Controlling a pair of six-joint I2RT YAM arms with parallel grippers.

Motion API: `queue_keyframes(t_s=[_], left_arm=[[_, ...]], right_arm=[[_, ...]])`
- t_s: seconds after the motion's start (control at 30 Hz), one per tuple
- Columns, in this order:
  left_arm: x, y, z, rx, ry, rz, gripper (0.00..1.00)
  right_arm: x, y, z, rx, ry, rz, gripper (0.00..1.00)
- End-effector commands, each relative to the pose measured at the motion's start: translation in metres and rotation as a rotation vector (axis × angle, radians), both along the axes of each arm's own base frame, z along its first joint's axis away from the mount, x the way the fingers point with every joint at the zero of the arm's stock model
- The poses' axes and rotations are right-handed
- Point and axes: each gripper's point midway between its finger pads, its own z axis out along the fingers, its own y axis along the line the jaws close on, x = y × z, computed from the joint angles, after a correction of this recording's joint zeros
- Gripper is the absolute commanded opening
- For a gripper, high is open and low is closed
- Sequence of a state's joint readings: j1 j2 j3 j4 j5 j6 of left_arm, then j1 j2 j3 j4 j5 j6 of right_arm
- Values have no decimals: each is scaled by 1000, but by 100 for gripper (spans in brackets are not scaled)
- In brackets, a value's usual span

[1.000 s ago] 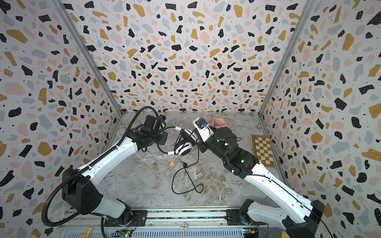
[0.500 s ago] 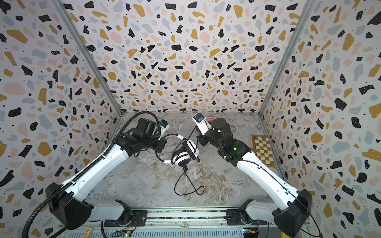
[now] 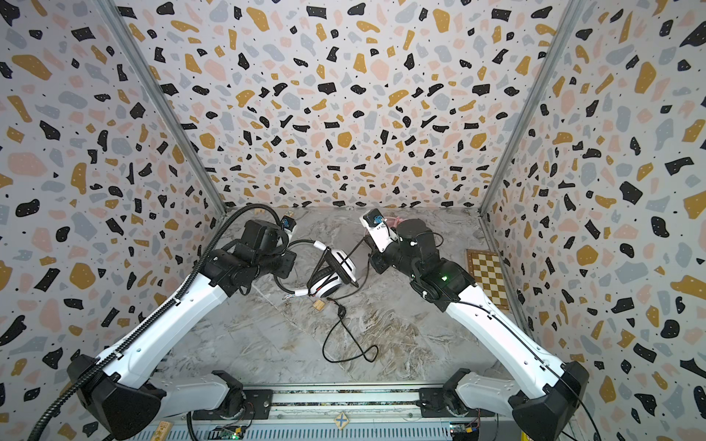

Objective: Wrap the headphones

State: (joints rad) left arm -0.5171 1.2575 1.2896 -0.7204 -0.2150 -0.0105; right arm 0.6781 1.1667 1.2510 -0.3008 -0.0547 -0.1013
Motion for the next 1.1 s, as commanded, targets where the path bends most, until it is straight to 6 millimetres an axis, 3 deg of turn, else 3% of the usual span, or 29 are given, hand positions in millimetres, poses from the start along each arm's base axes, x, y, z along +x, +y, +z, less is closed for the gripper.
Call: queue_keyframes(t_s=[0.0, 0.13, 0.27, 0.6, 0.83, 1.07], left_arm=[[3, 14, 42, -17, -144, 65, 0], [3, 25, 55, -20, -205, 115, 0], [-1, 10, 56, -87, -200, 50, 0], [-13, -30, 7, -138, -6, -144, 0], [-27, -54, -2, -206, 57, -267, 0], [-33, -68, -23, -217, 127, -321, 0]], right_arm=[[-3, -20, 50, 92, -71, -68, 5], [-9, -21, 58, 127, -67, -63, 5], [-3, -17, 59, 137, -87, -63, 5], [15, 6, 90, 155, -213, -3, 5], [20, 29, 76, 165, -183, 80, 5], [17, 37, 86, 233, -167, 123, 5]])
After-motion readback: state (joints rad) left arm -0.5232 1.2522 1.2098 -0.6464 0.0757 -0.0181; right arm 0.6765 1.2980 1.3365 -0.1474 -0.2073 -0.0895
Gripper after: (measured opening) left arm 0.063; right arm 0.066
